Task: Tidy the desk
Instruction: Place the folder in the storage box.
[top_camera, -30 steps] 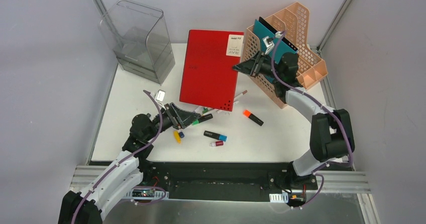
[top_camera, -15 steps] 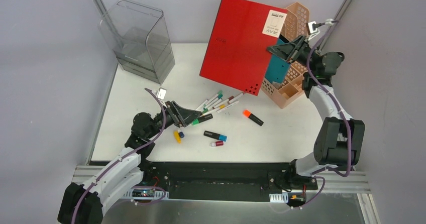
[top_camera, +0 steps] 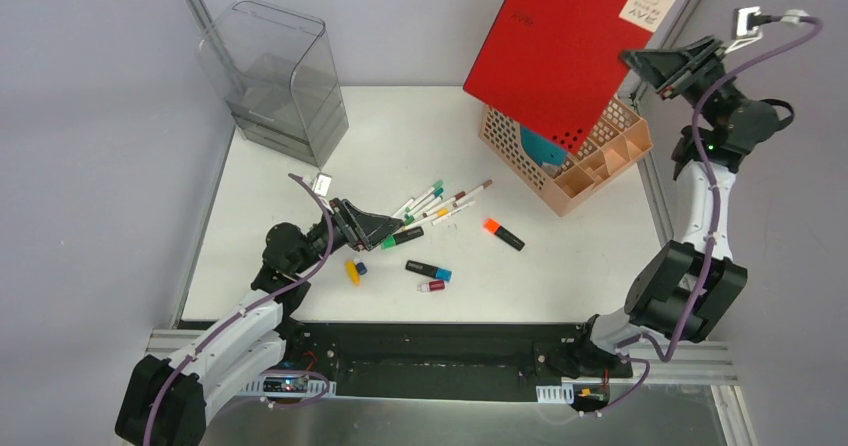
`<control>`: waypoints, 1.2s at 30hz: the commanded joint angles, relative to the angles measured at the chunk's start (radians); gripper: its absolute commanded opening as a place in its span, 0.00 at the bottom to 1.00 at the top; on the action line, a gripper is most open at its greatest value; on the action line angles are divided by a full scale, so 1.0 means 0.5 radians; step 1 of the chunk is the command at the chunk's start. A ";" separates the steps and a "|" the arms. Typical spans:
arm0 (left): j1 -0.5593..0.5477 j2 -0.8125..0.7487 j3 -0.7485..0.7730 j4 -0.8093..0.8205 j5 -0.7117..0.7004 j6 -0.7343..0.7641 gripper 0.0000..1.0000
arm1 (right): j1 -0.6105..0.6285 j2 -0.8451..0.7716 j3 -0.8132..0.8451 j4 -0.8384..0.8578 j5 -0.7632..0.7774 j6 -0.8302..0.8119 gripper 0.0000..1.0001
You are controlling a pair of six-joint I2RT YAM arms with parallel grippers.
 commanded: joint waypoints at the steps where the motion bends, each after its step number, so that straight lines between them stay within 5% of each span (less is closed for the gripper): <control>1: -0.007 -0.046 -0.017 0.086 0.018 0.058 0.83 | -0.171 -0.025 0.411 -0.133 0.135 -0.114 0.00; 20: -0.007 -0.069 -0.059 0.094 -0.004 0.072 0.83 | -0.386 0.208 1.067 -1.362 0.657 -1.404 0.00; 36: -0.009 -0.031 -0.044 0.104 -0.002 0.073 0.83 | -0.386 0.280 0.880 -1.537 0.664 -1.429 0.00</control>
